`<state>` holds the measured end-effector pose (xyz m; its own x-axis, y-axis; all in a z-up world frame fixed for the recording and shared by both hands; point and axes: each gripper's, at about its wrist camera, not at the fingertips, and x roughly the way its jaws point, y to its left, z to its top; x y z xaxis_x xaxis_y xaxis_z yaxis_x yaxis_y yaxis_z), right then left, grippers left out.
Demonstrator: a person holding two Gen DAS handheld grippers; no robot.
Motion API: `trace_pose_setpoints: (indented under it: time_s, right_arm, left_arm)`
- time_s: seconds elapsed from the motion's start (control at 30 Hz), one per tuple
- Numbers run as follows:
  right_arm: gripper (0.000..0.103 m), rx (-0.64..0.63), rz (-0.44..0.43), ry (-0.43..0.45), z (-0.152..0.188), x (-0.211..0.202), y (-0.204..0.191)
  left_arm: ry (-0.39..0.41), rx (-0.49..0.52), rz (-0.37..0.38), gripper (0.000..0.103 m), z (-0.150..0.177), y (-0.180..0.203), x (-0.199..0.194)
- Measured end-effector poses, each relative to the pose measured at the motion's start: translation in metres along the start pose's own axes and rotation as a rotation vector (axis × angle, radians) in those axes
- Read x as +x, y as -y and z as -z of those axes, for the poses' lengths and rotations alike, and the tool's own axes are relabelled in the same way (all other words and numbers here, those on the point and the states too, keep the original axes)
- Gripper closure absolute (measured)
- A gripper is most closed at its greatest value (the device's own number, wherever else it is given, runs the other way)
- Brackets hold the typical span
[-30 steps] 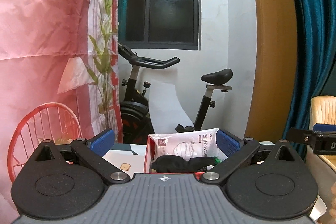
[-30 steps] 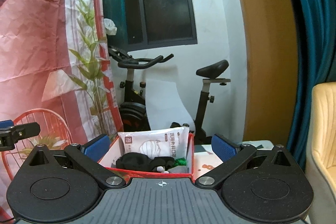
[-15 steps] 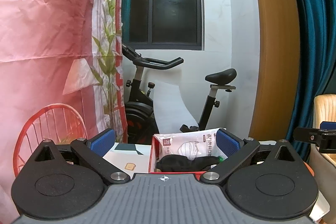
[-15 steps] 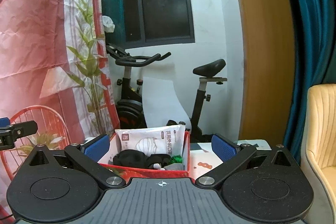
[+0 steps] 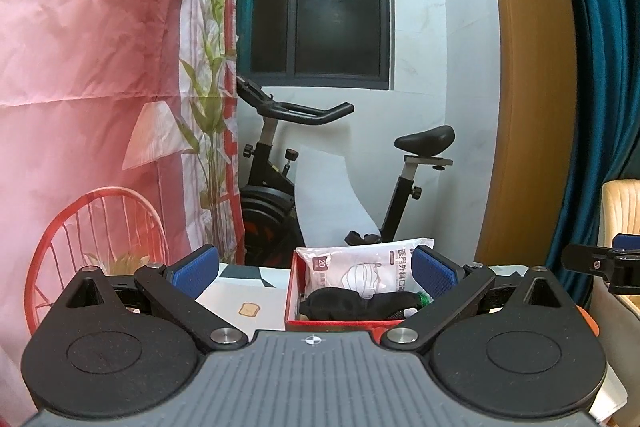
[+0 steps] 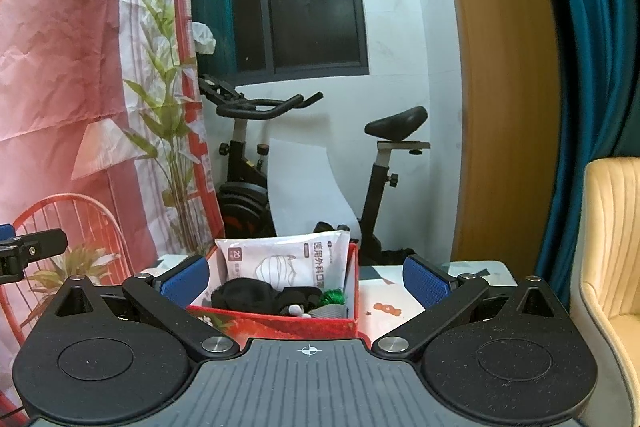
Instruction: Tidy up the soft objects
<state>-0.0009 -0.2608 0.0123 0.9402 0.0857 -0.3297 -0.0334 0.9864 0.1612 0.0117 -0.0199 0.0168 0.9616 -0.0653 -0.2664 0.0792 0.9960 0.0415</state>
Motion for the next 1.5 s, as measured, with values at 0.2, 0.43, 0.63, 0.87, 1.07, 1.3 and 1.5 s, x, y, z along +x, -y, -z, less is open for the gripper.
trace_pose_setpoints:
  time_s: [0.2,0.43,0.63,0.87,1.07,1.3,1.5]
  right_arm:
    - [0.000,-0.003,0.008,-0.008,0.0013,0.0021,-0.0019]
    - [0.000,-0.009,0.011,-0.013,0.0012,0.0045,-0.0012]
    - [0.000,-0.009,0.013,-0.014,0.0017,0.0051,-0.0017]
    - [0.000,-0.011,0.020,-0.019,0.0049,0.0080,-0.0018]
    - [0.000,-0.016,0.020,-0.025,0.0058,0.0089,-0.0006]
    - [0.000,-0.012,0.022,-0.027,0.0063,0.0095,0.0004]
    - [0.000,-0.012,0.021,-0.027,0.0062,0.0097,0.0005]
  left_arm:
    - [-0.004,-0.004,0.002,0.000,0.0001,0.0008,0.0006]
    - [-0.012,-0.012,0.004,0.000,0.0015,-0.0015,0.0017]
    - [-0.019,-0.019,0.001,0.000,0.0027,-0.0024,0.0026]
    - [-0.024,-0.023,0.002,0.000,0.0035,-0.0027,0.0032]
    - [-0.028,-0.027,0.004,0.000,0.0034,-0.0030,0.0037]
    - [-0.041,-0.032,0.003,0.000,0.0051,-0.0030,0.0075]
    - [-0.038,-0.032,0.006,0.000,0.0064,-0.0021,0.0070]
